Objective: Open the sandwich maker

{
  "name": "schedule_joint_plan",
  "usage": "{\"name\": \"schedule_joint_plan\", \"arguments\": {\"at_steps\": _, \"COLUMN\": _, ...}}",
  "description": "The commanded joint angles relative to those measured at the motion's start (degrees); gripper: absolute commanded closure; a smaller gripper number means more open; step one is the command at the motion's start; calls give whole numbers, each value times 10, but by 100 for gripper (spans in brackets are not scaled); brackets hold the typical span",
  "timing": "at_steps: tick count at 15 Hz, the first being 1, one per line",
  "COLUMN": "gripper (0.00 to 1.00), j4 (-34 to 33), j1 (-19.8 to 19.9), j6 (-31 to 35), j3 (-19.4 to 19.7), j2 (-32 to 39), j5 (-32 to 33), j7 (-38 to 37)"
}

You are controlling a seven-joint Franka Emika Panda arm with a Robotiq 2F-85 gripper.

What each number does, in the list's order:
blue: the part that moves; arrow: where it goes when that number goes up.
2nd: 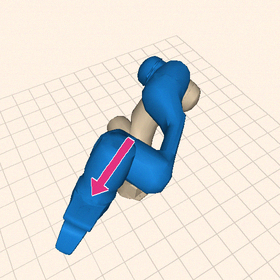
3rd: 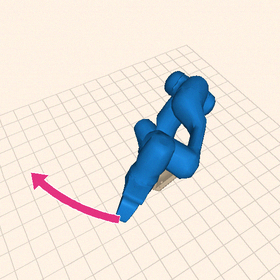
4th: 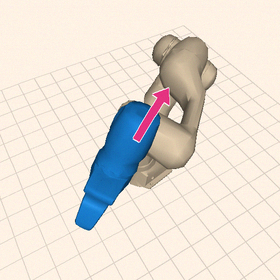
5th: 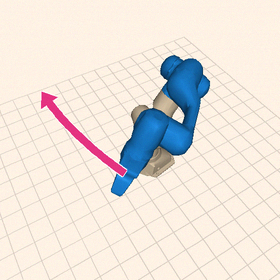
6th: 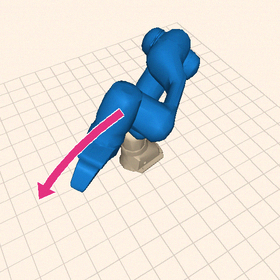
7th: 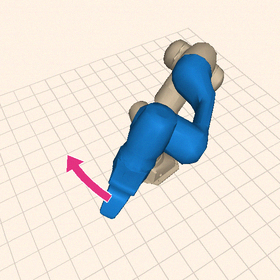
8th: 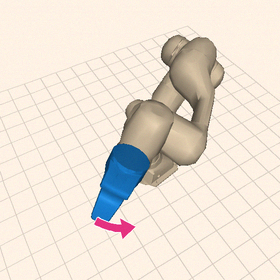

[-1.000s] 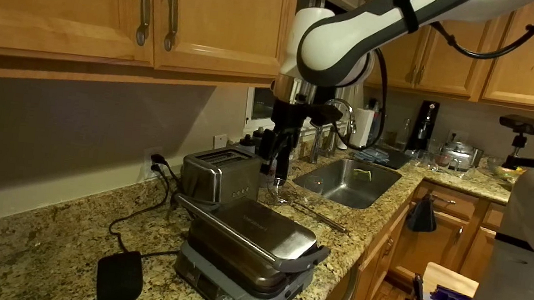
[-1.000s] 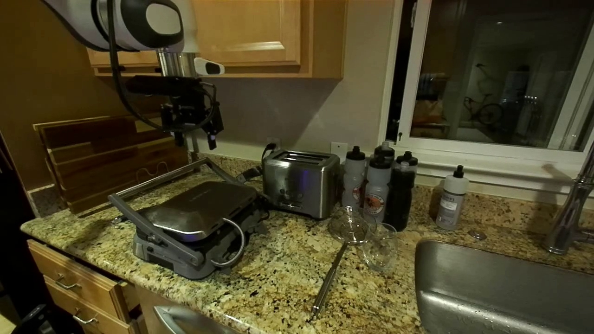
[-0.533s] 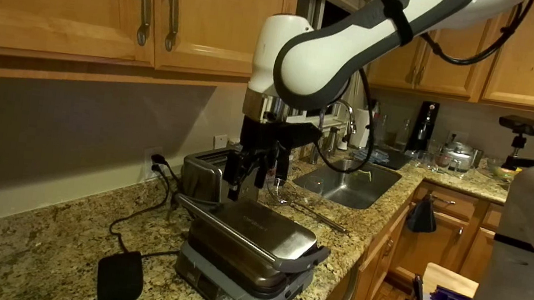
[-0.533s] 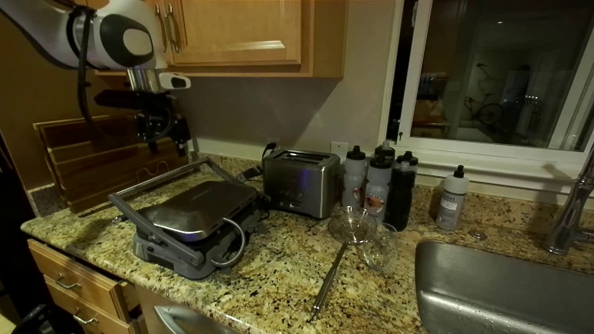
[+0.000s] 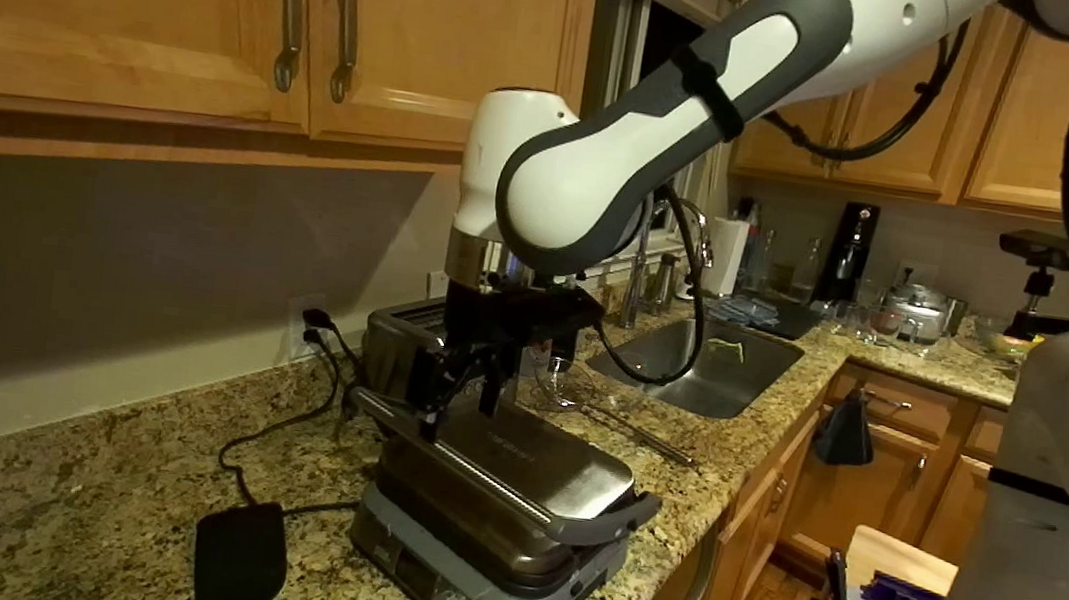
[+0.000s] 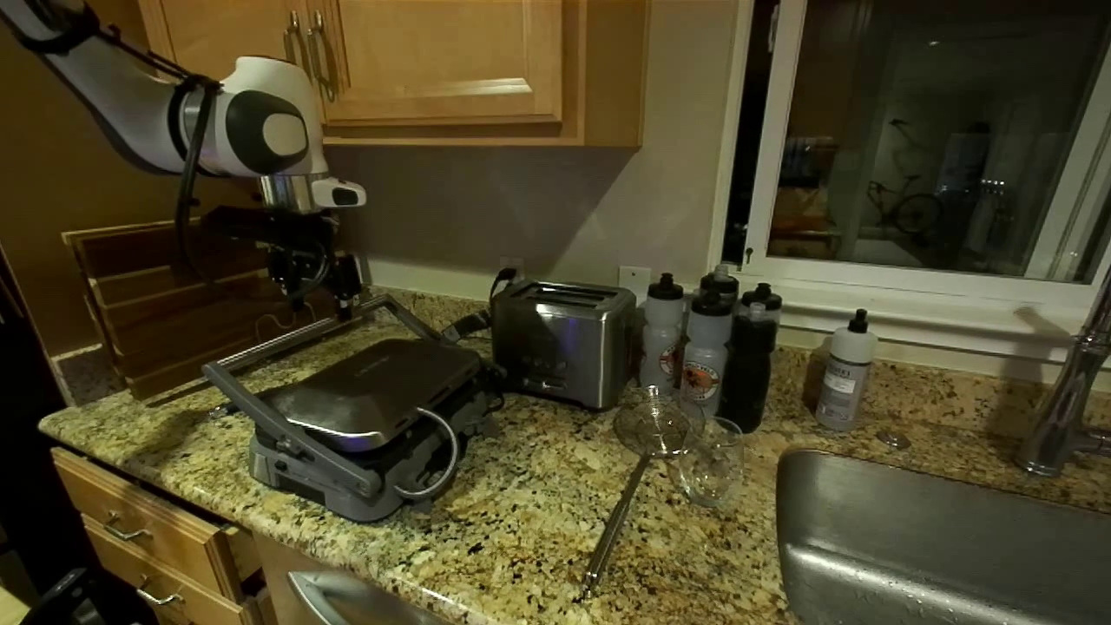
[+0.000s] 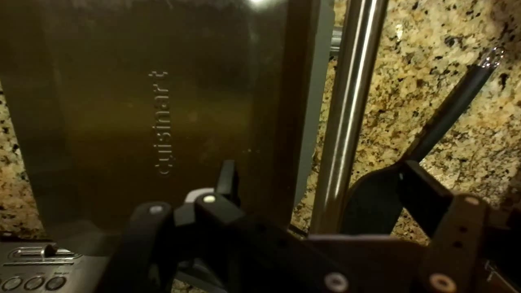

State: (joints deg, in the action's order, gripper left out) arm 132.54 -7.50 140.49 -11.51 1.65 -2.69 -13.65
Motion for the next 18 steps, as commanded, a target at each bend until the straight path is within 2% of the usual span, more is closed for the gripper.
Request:
{"name": "schedule_joint_plan", "arguments": {"at_steps": 1, "gripper": 0, "j4": -26, "j1": -7, "j6": 5, "j3": 11, "j2": 37, "j5": -5, "j7": -4}}
{"name": "schedule_joint_plan", "arguments": {"at_steps": 7, "gripper": 0, "j4": -52, "j1": -9, "j6": -2, "j3": 12, "j2": 71, "j5": -16, "j7": 8}}
{"name": "schedule_joint_plan", "arguments": {"at_steps": 9, "gripper": 26, "j4": -50, "j1": -8, "j6": 1, "j3": 12, "j2": 77, "j5": -23, "j7": 14}}
{"name": "schedule_joint_plan", "arguments": {"at_steps": 18, "gripper": 86, "j4": -42, "j1": -3, "j6": 17, "j3": 3, "j2": 89, "j5": -83, "j7": 91}}
